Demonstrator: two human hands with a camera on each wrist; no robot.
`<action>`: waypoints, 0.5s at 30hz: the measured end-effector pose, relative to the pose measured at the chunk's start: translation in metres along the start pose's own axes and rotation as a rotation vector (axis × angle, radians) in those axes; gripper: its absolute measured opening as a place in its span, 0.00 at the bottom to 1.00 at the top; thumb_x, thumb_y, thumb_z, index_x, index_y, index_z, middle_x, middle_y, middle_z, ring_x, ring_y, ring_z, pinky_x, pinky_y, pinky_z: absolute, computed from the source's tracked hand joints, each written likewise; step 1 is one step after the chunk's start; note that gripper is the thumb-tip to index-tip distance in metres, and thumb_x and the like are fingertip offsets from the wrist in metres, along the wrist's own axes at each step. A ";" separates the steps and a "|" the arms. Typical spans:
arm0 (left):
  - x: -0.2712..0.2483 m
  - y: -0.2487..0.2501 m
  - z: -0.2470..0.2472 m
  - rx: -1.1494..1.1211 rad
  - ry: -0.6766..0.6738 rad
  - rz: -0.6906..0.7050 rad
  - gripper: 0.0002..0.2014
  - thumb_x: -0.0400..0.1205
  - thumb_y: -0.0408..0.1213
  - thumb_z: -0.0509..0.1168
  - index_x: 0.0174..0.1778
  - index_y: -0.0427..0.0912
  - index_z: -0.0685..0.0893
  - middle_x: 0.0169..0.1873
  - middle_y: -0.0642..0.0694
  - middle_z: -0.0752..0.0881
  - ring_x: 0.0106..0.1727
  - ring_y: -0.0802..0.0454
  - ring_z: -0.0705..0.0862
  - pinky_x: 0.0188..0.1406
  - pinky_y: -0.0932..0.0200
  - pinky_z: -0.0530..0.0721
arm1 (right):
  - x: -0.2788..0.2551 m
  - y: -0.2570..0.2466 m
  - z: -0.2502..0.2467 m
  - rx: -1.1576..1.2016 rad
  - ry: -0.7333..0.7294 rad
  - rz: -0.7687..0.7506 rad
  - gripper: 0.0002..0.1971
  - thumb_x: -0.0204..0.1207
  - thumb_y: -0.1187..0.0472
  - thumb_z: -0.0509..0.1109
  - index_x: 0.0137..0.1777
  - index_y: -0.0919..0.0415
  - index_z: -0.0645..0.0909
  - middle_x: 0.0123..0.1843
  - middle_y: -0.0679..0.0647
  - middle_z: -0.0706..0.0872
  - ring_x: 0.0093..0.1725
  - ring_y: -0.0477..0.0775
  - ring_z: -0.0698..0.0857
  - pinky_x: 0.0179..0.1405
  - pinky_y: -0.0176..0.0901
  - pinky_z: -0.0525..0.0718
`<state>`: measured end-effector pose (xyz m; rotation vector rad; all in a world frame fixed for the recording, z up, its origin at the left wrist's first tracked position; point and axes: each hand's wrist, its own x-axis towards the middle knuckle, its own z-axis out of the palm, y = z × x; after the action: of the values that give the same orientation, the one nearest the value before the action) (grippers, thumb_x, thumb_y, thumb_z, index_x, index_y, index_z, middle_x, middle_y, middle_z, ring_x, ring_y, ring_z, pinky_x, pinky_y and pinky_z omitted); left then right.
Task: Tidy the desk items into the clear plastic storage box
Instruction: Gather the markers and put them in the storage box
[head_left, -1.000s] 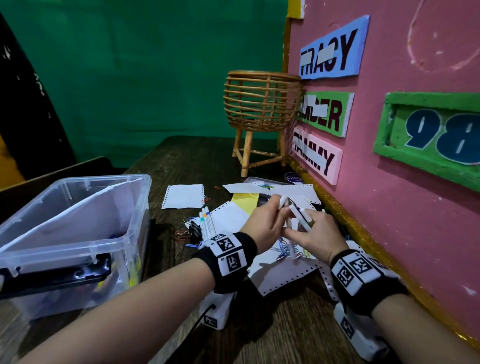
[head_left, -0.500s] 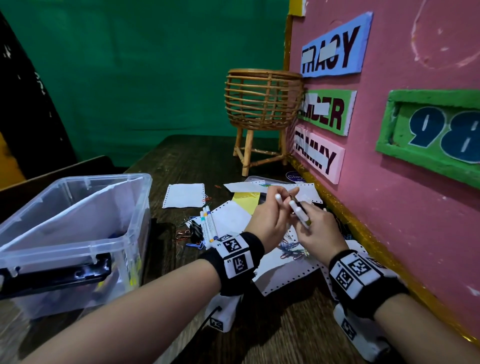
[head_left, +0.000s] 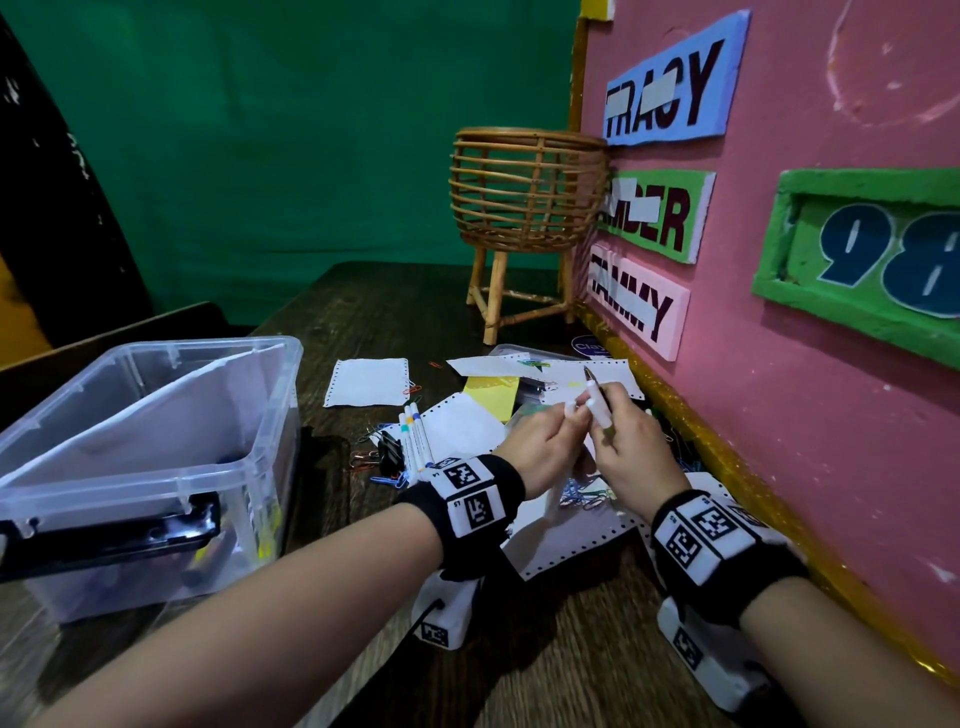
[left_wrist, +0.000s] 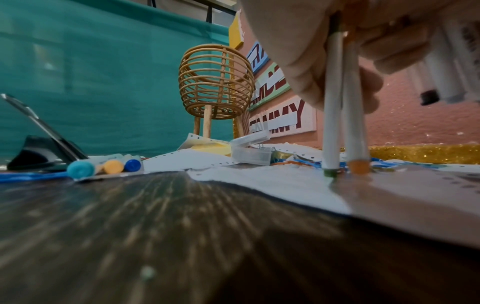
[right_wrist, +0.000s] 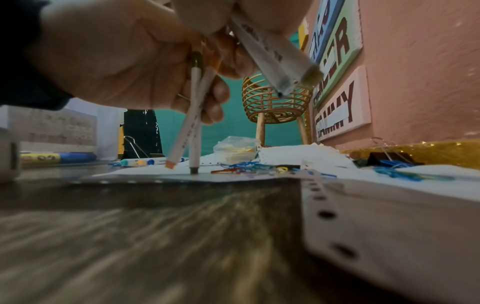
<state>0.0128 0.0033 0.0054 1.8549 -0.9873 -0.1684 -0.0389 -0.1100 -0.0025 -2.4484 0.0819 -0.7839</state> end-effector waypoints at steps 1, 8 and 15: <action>0.002 -0.003 0.002 0.021 -0.020 0.006 0.16 0.88 0.42 0.47 0.45 0.37 0.75 0.34 0.37 0.82 0.36 0.46 0.80 0.43 0.63 0.81 | 0.000 0.000 0.000 0.009 0.023 0.008 0.12 0.79 0.72 0.59 0.62 0.67 0.73 0.47 0.58 0.83 0.42 0.53 0.79 0.33 0.34 0.70; 0.002 -0.001 0.000 0.076 0.101 0.037 0.05 0.87 0.38 0.51 0.48 0.41 0.66 0.35 0.40 0.81 0.37 0.40 0.81 0.41 0.49 0.80 | -0.001 -0.005 -0.003 0.079 0.113 0.056 0.12 0.81 0.62 0.61 0.63 0.63 0.71 0.43 0.55 0.84 0.33 0.50 0.80 0.29 0.32 0.73; 0.001 0.003 -0.002 0.079 0.134 0.056 0.07 0.88 0.40 0.49 0.48 0.40 0.64 0.32 0.48 0.76 0.34 0.48 0.76 0.32 0.55 0.69 | -0.003 -0.003 -0.003 0.040 -0.005 0.032 0.11 0.72 0.64 0.69 0.53 0.57 0.76 0.33 0.43 0.81 0.28 0.36 0.80 0.28 0.22 0.71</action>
<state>0.0132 0.0036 0.0093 1.8814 -0.9636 0.0287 -0.0433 -0.1084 -0.0010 -2.4053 0.1026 -0.7585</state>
